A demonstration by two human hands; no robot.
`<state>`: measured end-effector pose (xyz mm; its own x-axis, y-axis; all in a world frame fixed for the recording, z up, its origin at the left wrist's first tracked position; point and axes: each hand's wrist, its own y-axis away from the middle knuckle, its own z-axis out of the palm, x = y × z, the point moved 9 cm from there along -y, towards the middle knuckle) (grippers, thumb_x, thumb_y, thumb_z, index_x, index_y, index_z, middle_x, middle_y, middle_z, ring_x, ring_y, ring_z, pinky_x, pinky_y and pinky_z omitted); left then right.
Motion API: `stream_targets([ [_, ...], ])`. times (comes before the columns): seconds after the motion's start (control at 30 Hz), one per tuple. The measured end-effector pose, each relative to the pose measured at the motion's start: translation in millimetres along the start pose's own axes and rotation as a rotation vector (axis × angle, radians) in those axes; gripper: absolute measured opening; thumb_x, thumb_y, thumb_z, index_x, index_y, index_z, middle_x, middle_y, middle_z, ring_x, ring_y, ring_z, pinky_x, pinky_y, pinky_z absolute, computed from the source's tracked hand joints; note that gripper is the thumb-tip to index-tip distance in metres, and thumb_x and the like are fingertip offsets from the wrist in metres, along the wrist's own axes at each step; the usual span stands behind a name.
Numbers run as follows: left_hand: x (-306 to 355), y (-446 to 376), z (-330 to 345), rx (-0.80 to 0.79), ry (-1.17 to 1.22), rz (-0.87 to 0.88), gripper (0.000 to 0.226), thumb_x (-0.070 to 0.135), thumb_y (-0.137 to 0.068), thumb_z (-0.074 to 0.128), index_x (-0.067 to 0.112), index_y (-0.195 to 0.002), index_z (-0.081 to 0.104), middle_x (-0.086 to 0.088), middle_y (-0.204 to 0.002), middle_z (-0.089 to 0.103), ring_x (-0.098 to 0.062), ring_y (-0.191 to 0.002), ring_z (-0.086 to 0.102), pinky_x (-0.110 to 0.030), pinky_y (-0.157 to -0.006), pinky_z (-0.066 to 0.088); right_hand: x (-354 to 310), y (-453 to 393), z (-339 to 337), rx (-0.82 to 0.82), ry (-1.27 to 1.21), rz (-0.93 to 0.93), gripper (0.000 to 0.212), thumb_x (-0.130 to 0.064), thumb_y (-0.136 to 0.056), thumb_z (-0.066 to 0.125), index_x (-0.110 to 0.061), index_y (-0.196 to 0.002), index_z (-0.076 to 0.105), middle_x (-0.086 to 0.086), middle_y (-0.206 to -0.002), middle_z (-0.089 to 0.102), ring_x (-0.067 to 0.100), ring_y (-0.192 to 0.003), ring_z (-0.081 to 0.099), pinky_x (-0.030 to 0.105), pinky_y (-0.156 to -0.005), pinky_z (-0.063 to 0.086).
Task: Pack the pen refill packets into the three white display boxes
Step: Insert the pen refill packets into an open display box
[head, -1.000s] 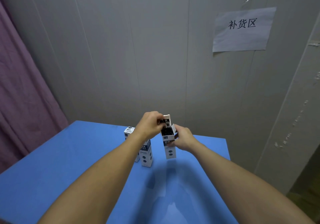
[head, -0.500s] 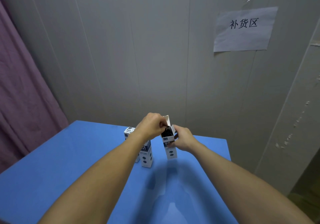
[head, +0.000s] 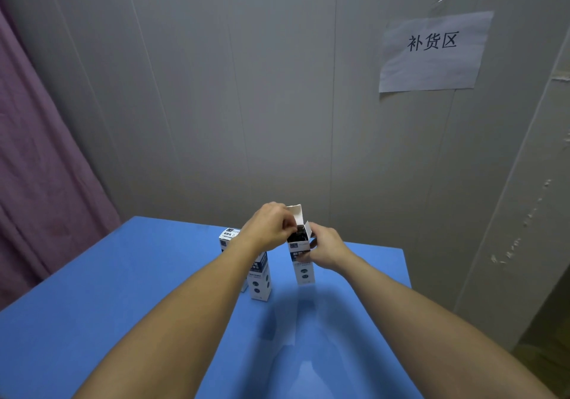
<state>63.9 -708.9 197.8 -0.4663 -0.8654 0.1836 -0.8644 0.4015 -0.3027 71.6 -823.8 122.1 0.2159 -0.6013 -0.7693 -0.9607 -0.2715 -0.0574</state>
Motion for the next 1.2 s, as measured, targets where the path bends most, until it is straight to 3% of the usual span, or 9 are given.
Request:
stream_targets([
  [0.13, 1, 0, 6, -0.004, 0.0, 0.003, 0.016, 0.018, -0.095, 0.06, 0.014, -0.084, 0.072, 0.003, -0.086, 0.063, -0.016, -0.079, 0.056, -0.033, -0.068, 0.05, 5, 1, 2, -0.006, -0.013, 0.023, 0.036, -0.008, -0.077, 0.08, -0.019, -0.105, 0.06, -0.002, -0.103, 0.064, 0.006, -0.08, 0.061, 0.02, -0.053, 0.045],
  [0.27, -3, 2, -5, 0.095, 0.137, -0.057, 0.012, 0.011, -0.093, 0.063, 0.016, -0.095, 0.074, 0.008, -0.086, 0.063, -0.007, -0.078, 0.057, -0.021, -0.069, 0.047, 10, 1, -1, 0.021, -0.045, 0.037, 0.04, -0.01, -0.074, 0.083, -0.024, -0.104, 0.061, -0.004, -0.104, 0.065, 0.011, -0.087, 0.066, 0.029, -0.063, 0.054],
  [0.33, -5, 2, -4, 0.104, 0.128, -0.072, 0.017, 0.007, -0.093, 0.063, 0.015, -0.098, 0.076, 0.006, -0.09, 0.065, -0.011, -0.083, 0.058, -0.027, -0.075, 0.052, 11, 0, -2, 0.02, -0.056, 0.048, 0.04, -0.01, -0.074, 0.084, -0.024, -0.103, 0.06, -0.004, -0.105, 0.065, 0.012, -0.089, 0.067, 0.029, -0.065, 0.054],
  [0.43, 0, 2, 1, 0.082, 0.012, -0.065, 0.02, 0.015, -0.096, 0.062, 0.025, -0.103, 0.079, 0.005, -0.091, 0.065, -0.014, -0.094, 0.052, -0.037, -0.076, 0.052, 11, -1, 0, 0.01, -0.06, 0.047, 0.04, -0.011, -0.076, 0.084, -0.022, -0.106, 0.061, -0.003, -0.106, 0.066, 0.012, -0.089, 0.067, 0.028, -0.066, 0.053],
  [0.53, 7, 0, 5, 0.072, -0.012, -0.063, 0.022, 0.02, -0.096, 0.061, 0.03, -0.103, 0.079, 0.01, -0.084, 0.057, -0.015, -0.097, 0.049, -0.035, -0.072, 0.05, 10, -1, 2, 0.013, -0.063, 0.041, 0.039, -0.011, -0.075, 0.084, -0.022, -0.105, 0.061, -0.004, -0.105, 0.066, 0.013, -0.089, 0.068, 0.03, -0.069, 0.055],
  [0.63, 2, 0, 0, 0.15, 0.085, -0.095, 0.016, 0.02, -0.092, 0.062, 0.023, -0.105, 0.072, 0.009, -0.091, 0.065, -0.014, -0.098, 0.05, -0.032, -0.078, 0.049, 11, -2, -1, 0.02, -0.059, 0.035, 0.039, -0.013, -0.073, 0.084, -0.025, -0.104, 0.061, -0.005, -0.105, 0.067, 0.014, -0.089, 0.069, 0.038, -0.075, 0.06],
  [0.77, -1, -1, 0, 0.151, 0.111, -0.049, 0.02, 0.023, -0.093, 0.065, 0.023, -0.113, 0.067, 0.009, -0.097, 0.061, -0.012, -0.098, 0.045, -0.025, -0.084, 0.042, 12, -1, -5, 0.022, -0.057, 0.036, 0.043, -0.011, -0.073, 0.085, -0.024, -0.106, 0.062, -0.006, -0.104, 0.067, 0.013, -0.089, 0.069, 0.033, -0.068, 0.057],
  [0.97, 4, -5, 2, 0.1, -0.04, -0.008, 0.01, 0.02, -0.096, 0.063, 0.017, -0.099, 0.072, 0.004, -0.095, 0.058, -0.014, -0.094, 0.046, -0.035, -0.079, 0.05, 11, 0, 1, -0.015, -0.04, 0.045, 0.039, -0.01, -0.078, 0.083, -0.021, -0.108, 0.06, -0.005, -0.104, 0.066, 0.012, -0.09, 0.066, 0.03, -0.064, 0.054],
  [1.2, 7, -6, 5, 0.076, -0.101, -0.005, 0.007, 0.021, -0.091, 0.063, 0.017, -0.086, 0.06, 0.007, -0.088, 0.05, -0.014, -0.088, 0.042, -0.032, -0.073, 0.048, 8, 1, 1, -0.033, 0.005, 0.004, 0.037, -0.01, -0.077, 0.082, -0.021, -0.104, 0.06, -0.004, -0.103, 0.065, 0.005, -0.081, 0.06, 0.021, -0.061, 0.047],
])
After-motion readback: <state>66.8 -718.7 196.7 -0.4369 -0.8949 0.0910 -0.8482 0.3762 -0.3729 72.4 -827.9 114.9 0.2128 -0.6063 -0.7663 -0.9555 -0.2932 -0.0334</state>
